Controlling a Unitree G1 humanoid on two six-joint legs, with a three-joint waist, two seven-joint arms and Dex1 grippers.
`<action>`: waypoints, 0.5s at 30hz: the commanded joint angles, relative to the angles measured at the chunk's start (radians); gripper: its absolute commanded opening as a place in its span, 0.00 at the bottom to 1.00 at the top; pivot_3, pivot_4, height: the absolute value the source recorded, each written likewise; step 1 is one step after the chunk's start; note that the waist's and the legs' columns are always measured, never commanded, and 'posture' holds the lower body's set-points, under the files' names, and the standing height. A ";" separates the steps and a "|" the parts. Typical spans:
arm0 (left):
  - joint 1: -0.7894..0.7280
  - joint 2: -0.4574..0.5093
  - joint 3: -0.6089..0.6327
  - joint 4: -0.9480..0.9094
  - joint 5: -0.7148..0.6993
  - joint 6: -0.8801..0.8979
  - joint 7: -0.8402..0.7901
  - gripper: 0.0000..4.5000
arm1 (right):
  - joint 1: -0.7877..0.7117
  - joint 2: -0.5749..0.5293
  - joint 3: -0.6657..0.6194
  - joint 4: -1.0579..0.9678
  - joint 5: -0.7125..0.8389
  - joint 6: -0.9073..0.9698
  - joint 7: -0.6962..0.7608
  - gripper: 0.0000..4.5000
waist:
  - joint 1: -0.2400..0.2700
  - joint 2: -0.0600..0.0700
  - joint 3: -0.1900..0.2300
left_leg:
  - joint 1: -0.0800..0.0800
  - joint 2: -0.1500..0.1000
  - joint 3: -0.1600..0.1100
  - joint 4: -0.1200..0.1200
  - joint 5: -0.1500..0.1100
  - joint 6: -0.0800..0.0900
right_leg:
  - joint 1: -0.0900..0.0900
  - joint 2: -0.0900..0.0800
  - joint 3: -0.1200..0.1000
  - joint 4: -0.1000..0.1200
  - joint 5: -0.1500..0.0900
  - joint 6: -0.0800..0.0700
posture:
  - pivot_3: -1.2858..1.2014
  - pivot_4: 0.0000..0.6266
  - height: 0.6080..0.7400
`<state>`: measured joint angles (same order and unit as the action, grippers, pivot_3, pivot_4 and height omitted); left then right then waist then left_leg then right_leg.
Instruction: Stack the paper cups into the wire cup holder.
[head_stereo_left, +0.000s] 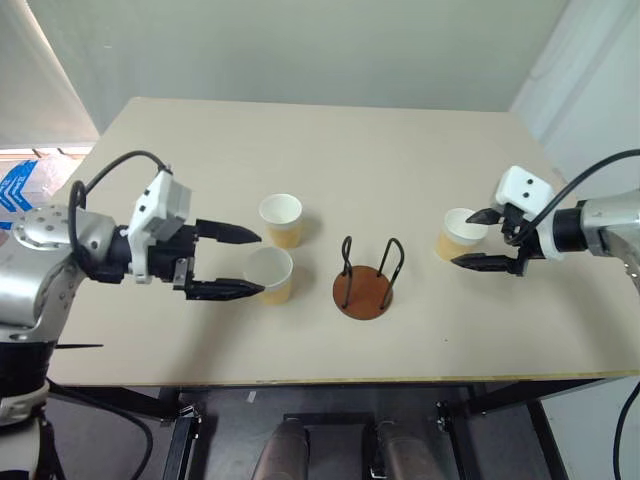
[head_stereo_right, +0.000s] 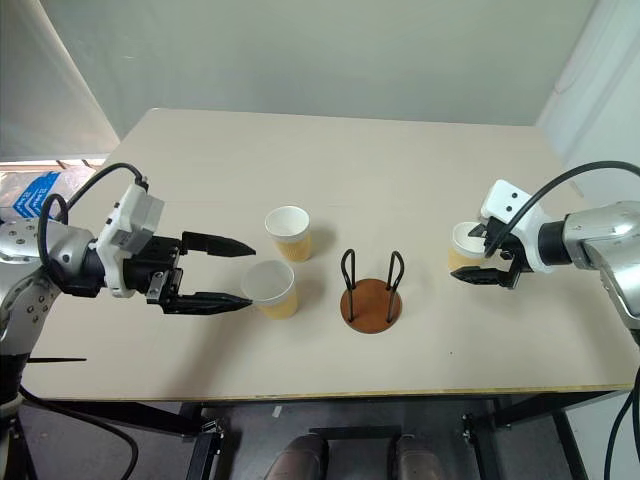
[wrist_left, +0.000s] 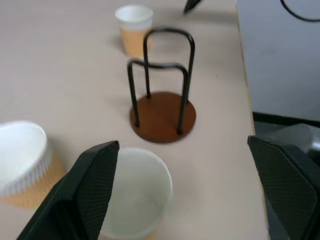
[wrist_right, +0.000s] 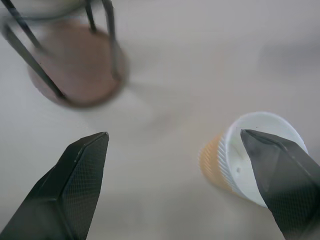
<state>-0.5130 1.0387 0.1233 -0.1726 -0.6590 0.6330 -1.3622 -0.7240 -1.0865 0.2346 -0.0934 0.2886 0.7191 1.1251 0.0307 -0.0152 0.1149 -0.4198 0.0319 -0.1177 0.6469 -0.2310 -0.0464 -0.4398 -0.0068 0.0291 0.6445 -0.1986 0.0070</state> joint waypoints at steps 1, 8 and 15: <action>-0.072 -0.002 0.049 -0.037 -0.062 0.034 0.027 1.00 | -0.075 0.015 0.049 0.102 -0.099 -0.113 0.056 0.99 | -0.002 0.000 0.000 | 0.000 0.000 0.000 0.000 0.000 0.000 | 0.000 0.000 0.000 0.000 0.001 0.001 | 0.52 0.24 1.00; -0.101 -0.002 0.054 -0.019 -0.082 0.049 0.051 1.00 | -0.181 0.112 0.124 0.301 -0.239 -0.258 0.115 0.99 | -0.006 0.001 0.000 | 0.001 0.000 0.000 -0.001 0.000 0.001 | -0.001 0.000 0.000 0.000 0.005 0.008 | 0.52 0.24 1.00; -0.080 -0.008 0.049 -0.020 -0.077 0.039 0.061 1.00 | -0.223 0.194 0.162 0.416 -0.346 -0.371 0.144 0.78 | -0.007 0.001 0.001 | 0.000 0.000 0.000 -0.001 -0.001 0.000 | -0.002 0.000 -0.001 0.000 0.006 0.007 | 0.52 0.24 1.00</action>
<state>-0.5876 1.0294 0.1476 -0.1835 -0.7344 0.6835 -1.3042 -0.9208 -0.8929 0.3963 0.3141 -0.0278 0.3804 1.2576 0.0236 -0.0140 0.1154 -0.4195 0.0323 -0.1178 0.6462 -0.2317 -0.0461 -0.4415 -0.0072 0.0285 0.6443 -0.1931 0.0137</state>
